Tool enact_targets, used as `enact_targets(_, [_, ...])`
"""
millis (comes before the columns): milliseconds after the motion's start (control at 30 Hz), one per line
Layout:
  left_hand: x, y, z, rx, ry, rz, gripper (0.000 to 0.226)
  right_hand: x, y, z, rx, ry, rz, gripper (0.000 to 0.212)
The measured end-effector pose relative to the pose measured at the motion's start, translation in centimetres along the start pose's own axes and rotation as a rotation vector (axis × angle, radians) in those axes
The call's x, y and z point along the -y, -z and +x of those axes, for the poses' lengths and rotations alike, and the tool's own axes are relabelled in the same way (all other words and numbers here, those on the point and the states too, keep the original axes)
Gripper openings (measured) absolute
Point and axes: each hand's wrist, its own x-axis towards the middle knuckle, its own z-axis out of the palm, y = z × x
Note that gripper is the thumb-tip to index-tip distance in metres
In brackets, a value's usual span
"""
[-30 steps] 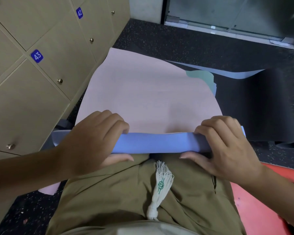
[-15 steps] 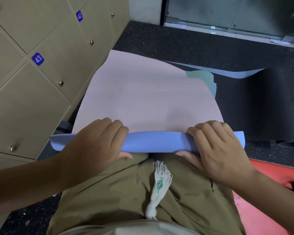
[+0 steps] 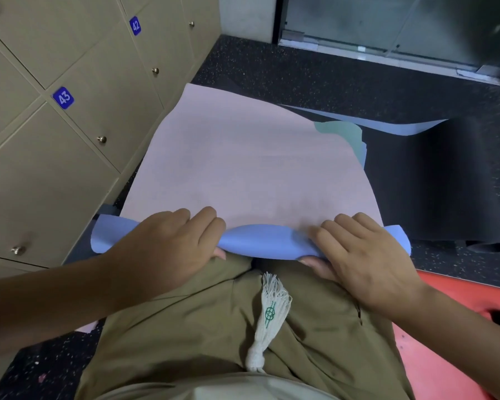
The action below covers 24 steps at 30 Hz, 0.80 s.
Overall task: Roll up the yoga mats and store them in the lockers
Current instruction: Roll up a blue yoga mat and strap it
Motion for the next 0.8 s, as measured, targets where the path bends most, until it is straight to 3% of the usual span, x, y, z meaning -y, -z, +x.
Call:
enact_targets(133, [0.4,1.0,0.3,-0.017,0.031,-0.066,0.046,-0.2,0.3,0.1,-0.015,-0.045,0.085,0.040])
enact_targets(333, [2.0,1.6,0.9,-0.048,0.217,-0.484,0.070,0.1,1.0,0.4,0.020,-0.241,0.234,0.040])
enact_targets(500, [2.1,1.3,0.9,-0.098,0.229,-0.498,0.078,-0.8,1.7,0.8,0.187,-0.375,0.423,0.042])
enact_targets(633, [2.3,1.4,1.0,-0.203,0.167,-0.380,0.073,-1.5,1.6,1.1,0.251,-0.410,0.477,0.040])
enact_targets(800, [2.3,0.8,0.8,-0.114,0.221,-0.454,0.075,-2.5,1.5,2.0,0.314,-0.445,0.593,0.048])
